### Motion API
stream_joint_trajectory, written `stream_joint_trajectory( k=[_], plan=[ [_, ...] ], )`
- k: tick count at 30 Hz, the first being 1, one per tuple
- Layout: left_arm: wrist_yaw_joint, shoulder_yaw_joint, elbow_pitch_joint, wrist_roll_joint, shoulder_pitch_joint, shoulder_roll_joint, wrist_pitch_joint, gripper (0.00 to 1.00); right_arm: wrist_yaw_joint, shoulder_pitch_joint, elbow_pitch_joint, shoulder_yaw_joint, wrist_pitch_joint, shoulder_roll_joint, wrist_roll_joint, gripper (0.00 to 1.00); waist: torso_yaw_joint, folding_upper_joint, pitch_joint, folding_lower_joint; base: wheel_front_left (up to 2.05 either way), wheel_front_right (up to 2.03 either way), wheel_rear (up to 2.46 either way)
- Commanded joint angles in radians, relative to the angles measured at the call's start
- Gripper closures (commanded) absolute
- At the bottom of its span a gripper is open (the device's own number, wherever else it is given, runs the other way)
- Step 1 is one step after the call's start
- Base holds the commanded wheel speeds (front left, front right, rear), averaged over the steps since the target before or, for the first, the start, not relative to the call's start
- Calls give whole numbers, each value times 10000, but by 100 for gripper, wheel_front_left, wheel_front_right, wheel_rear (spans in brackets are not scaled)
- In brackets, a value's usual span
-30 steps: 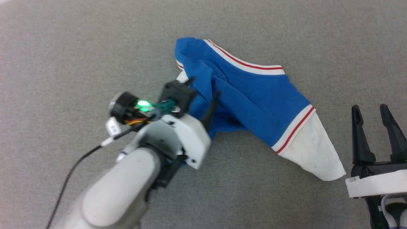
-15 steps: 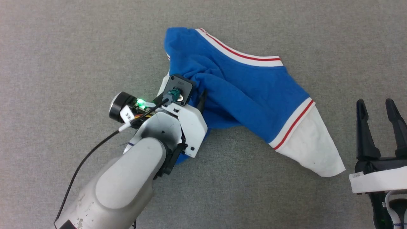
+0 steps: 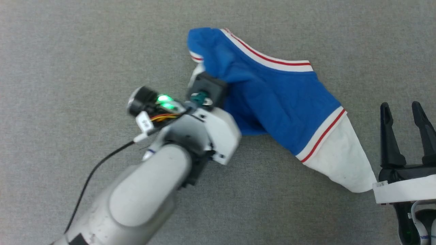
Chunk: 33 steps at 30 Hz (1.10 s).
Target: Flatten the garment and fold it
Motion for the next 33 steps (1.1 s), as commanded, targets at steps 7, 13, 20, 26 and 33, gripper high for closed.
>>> stream_joint_trajectory(
  k=[7,13,20,26,33],
  plan=[
    [-700,-1277,-744,-48,100,-1019,-110,100,-9,-33,127,145,-3,28,16,0,67,0,-305,0,0,0,0],
    [-1087,-2388,1204,-298,1070,-1623,-233,100,-9,11,211,261,-23,28,78,0,-104,0,-331,0,0,0,0],
    [-1031,-2241,2880,-813,1411,-2231,-1524,0,-9,95,322,208,-18,28,63,0,-183,0,-503,0,0,0,0],
    [-915,-1477,1872,-1434,1512,-2183,-2382,0,-9,264,434,234,-41,28,93,0,-88,0,-946,0,0,0,0],
    [-487,-595,-1002,-1971,2092,-644,-1541,0,-9,560,524,315,-34,28,161,0,124,0,-1518,0,0,0,0]
  ],
)
